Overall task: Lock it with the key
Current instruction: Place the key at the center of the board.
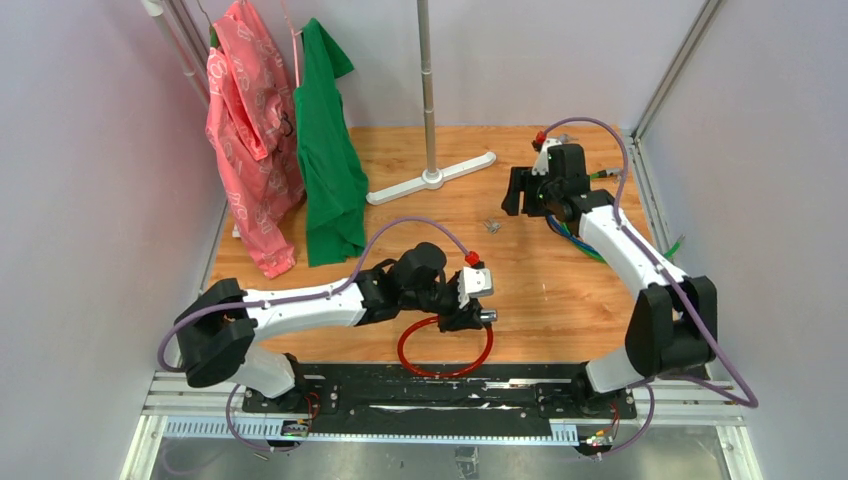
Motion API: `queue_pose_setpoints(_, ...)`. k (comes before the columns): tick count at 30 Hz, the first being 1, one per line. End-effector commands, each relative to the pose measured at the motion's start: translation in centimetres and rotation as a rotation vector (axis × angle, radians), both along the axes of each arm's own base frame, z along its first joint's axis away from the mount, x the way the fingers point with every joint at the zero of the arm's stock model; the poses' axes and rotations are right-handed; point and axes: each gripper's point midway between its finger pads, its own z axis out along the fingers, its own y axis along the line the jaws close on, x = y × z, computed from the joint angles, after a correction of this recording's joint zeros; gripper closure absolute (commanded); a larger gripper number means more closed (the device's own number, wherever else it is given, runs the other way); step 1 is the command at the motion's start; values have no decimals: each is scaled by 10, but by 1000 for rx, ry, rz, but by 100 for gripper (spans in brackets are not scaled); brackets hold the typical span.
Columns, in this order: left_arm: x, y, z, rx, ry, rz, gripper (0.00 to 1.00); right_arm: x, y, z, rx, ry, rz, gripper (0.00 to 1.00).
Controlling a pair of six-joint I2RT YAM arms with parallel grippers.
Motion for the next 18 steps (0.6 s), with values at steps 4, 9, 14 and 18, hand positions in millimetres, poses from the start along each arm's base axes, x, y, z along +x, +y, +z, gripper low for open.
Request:
queue_pose_setpoints(4, -13, 25, 25, 133, 86, -73, 100, -36, -12, 17, -58, -34, 27, 30)
queue_pose_setpoints(9, 8, 27, 73, 69, 105, -63, 100, -41, -16, 35, -56, -90, 18, 30)
queue_pose_setpoints(14, 33, 34, 107, 60, 37, -35, 100, -43, -17, 39, -56, -100, 11, 30)
queue_pose_setpoints(18, 76, 45, 102, 45, 153, 139, 100, -43, -15, 41, -53, -108, 26, 30)
